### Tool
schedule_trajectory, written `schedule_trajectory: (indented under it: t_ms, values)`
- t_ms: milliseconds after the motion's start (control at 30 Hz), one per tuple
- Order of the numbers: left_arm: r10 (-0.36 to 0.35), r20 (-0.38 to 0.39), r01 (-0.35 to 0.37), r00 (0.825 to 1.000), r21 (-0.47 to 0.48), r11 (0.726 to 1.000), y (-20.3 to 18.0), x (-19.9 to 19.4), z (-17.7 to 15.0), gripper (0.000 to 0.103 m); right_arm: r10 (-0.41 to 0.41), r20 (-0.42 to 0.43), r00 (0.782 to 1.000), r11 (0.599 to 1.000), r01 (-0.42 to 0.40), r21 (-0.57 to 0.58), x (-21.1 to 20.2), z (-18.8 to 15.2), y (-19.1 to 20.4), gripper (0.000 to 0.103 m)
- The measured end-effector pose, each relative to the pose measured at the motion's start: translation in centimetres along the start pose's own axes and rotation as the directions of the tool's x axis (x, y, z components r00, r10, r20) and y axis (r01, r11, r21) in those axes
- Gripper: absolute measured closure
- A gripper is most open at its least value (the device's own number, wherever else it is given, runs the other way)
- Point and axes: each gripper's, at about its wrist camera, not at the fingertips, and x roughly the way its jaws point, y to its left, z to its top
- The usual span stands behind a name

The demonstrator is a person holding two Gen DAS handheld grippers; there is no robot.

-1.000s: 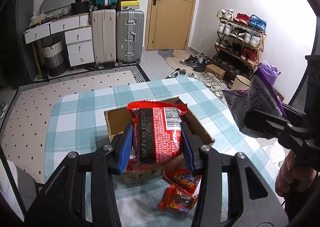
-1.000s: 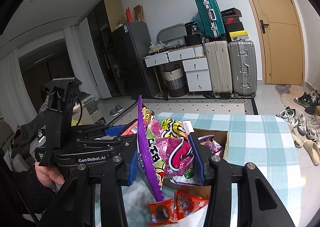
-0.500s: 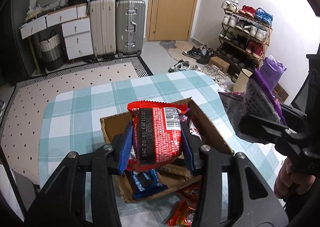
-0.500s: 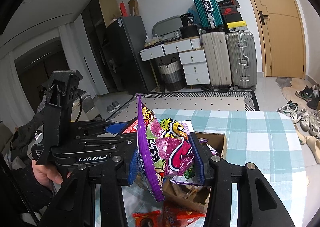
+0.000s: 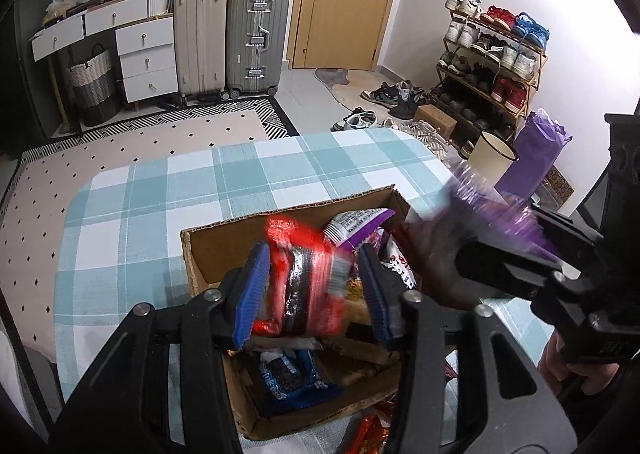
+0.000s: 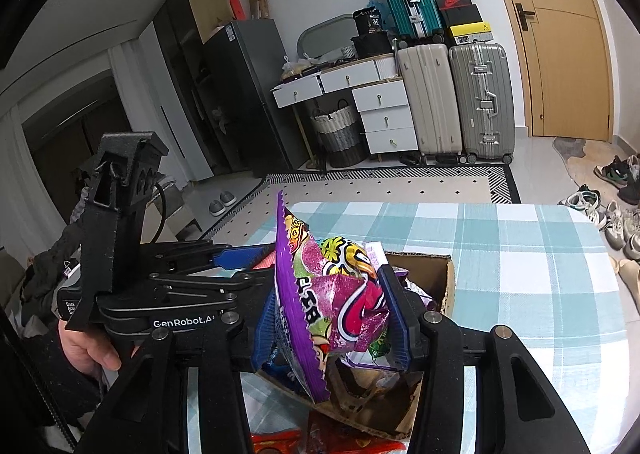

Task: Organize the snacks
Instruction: 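Open both tools to drop the wafer pack and purple bag into the box, then withdraw both tools from the box toward the two remaining packs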

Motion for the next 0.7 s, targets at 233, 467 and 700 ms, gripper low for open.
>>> schedule_trajectory:
  t_ms: [233,467,700]
  values:
    - [0.072,0.041,-0.072,0.997,0.020,0.997,0.0,-1.2,-0.3,0.039,-0.025,0.043,0.999,1.000,0.025,-0.004,-0.4,0.0,-0.4,0.030]
    - [0.131,0.063,-0.134,0.989,0.044,0.990,-1.1,-3.7,-1.2,0.035,-0.027,0.065,0.997,1.000,0.028,-0.003,-1.9,-0.1,0.1,0.030]
    - [0.170,0.088,-0.175,0.982,0.054,0.983,-2.3,-6.4,-2.4,0.027,-0.033,0.096,0.995,0.999,0.035,-0.020,-4.4,-0.4,1.5,0.030]
